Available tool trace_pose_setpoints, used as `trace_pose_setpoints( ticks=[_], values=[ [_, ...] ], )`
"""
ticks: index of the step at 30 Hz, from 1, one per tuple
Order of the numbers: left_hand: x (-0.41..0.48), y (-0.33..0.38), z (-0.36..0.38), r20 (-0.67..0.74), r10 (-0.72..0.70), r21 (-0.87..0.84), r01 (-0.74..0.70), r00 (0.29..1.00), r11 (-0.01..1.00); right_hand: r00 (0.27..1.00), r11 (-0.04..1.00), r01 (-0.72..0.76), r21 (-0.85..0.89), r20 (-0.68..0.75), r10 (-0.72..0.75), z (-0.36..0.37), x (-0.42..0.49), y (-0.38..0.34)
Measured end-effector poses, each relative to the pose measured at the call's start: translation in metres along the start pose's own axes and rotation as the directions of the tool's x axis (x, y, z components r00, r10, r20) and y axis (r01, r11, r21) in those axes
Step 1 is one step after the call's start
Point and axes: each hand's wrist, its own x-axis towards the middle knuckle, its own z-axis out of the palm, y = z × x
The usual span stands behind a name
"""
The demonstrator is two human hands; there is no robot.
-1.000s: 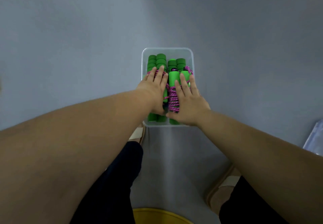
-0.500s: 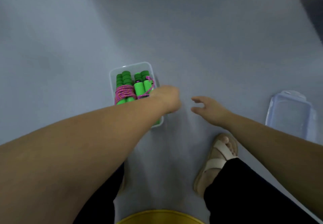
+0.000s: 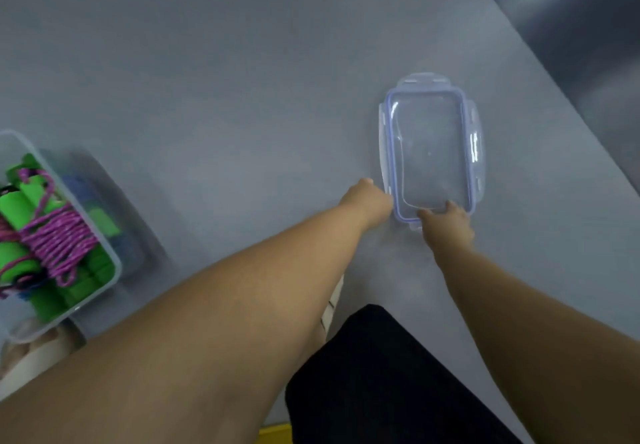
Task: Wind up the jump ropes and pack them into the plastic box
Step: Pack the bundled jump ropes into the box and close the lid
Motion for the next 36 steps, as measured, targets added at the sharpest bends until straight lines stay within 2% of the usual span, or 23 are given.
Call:
trace_pose_setpoints(
  ticks=[4,7,10,13,15,17,21,22,24,25,28,29,31,32,33,35,36],
  values=[
    [0.020,0.006,0.018,0.021,-0.038,-0.173,0.041,0.999,0.984,0.990,0.978,0.127,-0.164,0.076,-0.116,0.019,-0.014,0.004],
    [0.029,0.004,0.016,-0.077,-0.082,-0.167,0.068,0.994,0.984,0.975,0.967,0.194,-0.166,0.138,-0.172,0.023,-0.030,-0.003],
    [0.031,-0.004,-0.004,-0.183,-0.096,-0.099,0.079,0.979,0.992,0.959,0.950,0.277,-0.146,0.099,-0.264,0.022,-0.042,-0.014],
    [0.019,-0.014,-0.029,-0.261,-0.027,-0.204,-0.028,0.965,0.978,0.908,0.883,0.417,-0.217,0.068,-0.413,0.022,-0.063,-0.035],
    [0.002,-0.017,-0.047,-0.261,0.064,-0.241,-0.129,0.963,0.962,0.865,0.848,0.502,-0.171,0.076,-0.497,0.022,-0.078,-0.057],
    [-0.024,-0.020,-0.072,-0.302,0.149,-0.201,-0.216,0.942,0.955,0.811,0.807,0.585,-0.084,0.040,-0.584,0.020,-0.098,-0.085],
    [-0.102,-0.037,-0.139,-0.400,0.280,-0.120,-0.352,0.873,0.928,0.665,0.665,0.747,-0.031,0.025,-0.746,0.016,-0.156,-0.145],
    [-0.118,-0.042,-0.154,-0.394,0.298,-0.100,-0.363,0.869,0.926,0.652,0.652,0.758,0.031,0.008,-0.758,0.015,-0.169,-0.157],
    [-0.153,-0.066,-0.187,-0.416,0.275,-0.115,-0.349,0.867,0.930,0.668,0.647,0.714,0.268,0.014,-0.744,0.022,-0.204,-0.180],
    [-0.164,-0.080,-0.200,-0.452,0.246,-0.107,-0.326,0.858,0.939,0.703,0.655,0.633,0.412,0.050,-0.710,0.026,-0.220,-0.190],
    [-0.198,-0.143,-0.241,-0.624,0.070,-0.078,-0.152,0.778,0.985,0.761,0.584,0.220,0.781,0.237,-0.603,0.044,-0.278,-0.216],
    [-0.205,-0.162,-0.250,-0.668,0.004,-0.121,-0.114,0.744,0.986,0.757,0.533,0.066,0.844,0.305,-0.577,0.048,-0.292,-0.223],
    [-0.220,-0.197,-0.267,-0.698,-0.158,-0.327,-0.114,0.698,0.938,0.713,0.462,-0.176,0.869,0.436,-0.549,0.057,-0.320,-0.235],
    [-0.228,-0.211,-0.275,-0.676,-0.236,-0.467,-0.158,0.698,0.870,0.676,0.454,-0.256,0.853,0.494,-0.547,0.064,-0.333,-0.241],
    [-0.234,-0.219,-0.281,-0.630,-0.285,-0.614,-0.238,0.723,0.753,0.638,0.460,-0.310,0.832,0.541,-0.548,0.069,-0.340,-0.244],
    [-0.246,-0.239,-0.297,-0.500,-0.295,-0.839,-0.371,0.815,0.397,0.542,0.563,-0.312,0.765,0.630,-0.556,0.088,-0.353,-0.248],
    [-0.247,-0.246,-0.303,-0.485,-0.284,-0.865,-0.407,0.827,0.294,0.504,0.622,-0.281,0.731,0.664,-0.553,0.096,-0.352,-0.247]
  ],
)
